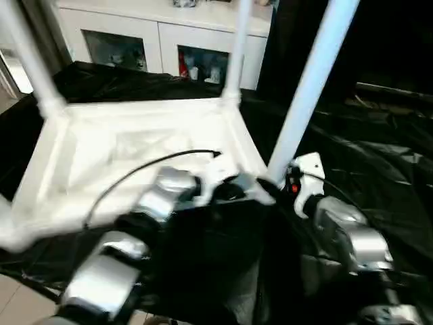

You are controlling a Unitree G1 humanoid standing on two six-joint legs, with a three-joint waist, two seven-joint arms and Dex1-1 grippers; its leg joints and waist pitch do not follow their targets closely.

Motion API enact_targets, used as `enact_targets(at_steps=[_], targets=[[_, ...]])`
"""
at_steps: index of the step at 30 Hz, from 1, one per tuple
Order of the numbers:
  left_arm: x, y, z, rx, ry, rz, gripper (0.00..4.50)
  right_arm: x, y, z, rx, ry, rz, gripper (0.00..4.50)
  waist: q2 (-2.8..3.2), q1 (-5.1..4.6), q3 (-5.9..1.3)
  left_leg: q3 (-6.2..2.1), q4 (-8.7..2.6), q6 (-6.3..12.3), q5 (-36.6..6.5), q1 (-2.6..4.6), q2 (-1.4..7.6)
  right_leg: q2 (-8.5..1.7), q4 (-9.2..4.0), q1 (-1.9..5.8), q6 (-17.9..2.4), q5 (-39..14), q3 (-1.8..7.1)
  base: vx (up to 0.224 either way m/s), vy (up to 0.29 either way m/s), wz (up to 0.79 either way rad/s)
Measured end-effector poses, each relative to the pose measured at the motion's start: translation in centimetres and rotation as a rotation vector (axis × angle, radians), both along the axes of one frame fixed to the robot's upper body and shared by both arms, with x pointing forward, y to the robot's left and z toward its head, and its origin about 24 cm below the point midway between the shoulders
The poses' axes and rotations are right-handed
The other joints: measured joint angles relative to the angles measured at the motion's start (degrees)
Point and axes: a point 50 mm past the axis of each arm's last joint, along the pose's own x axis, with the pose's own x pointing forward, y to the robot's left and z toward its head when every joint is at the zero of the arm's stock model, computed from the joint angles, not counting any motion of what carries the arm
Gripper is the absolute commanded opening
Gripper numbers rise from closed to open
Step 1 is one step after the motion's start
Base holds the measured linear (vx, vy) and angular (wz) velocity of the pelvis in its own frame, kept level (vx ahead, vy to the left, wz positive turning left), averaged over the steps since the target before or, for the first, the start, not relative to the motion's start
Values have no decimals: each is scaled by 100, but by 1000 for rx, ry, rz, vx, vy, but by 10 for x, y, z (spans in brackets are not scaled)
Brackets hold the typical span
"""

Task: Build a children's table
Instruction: Rotate leg to tighten

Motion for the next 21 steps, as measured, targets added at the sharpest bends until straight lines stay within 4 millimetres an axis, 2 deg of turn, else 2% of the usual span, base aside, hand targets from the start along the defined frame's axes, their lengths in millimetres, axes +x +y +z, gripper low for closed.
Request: enact_targets(at_steps=[2, 8, 20, 21], targets=[[0, -6, -1, 2, -5, 24, 0, 3, 3, 0, 9, 5, -65, 266, 5, -14, -4, 0, -2, 0, 0, 0, -4, -4, 0, 1, 3, 3, -2, 0, 0, 0], [0, -10, -2, 5, -8, 33, 0, 4, 5, -1, 11, 7, -109, 266, 4, -12, -6, -1, -5, 0, 0, 0, -5, -6, 0, 7, 5, 4, -6, 0, 0, 0], [0, -10, -1, 5, -13, 36, 0, 5, 6, 0, -29, -18, -96, 266, 8, -28, -5, -1, -17, 1, 0, -2, -17, -18, -19, -1, 8, 3, -9, 0, 0, 0], [0, -7, 0, 7, -12, 13, 0, 5, 0, 1, -49, -29, -62, 266, 18, -28, -1, -1, -24, 1, 0, -4, -17, -18, -35, 5, 8, 3, -15, 0, 0, 0]])
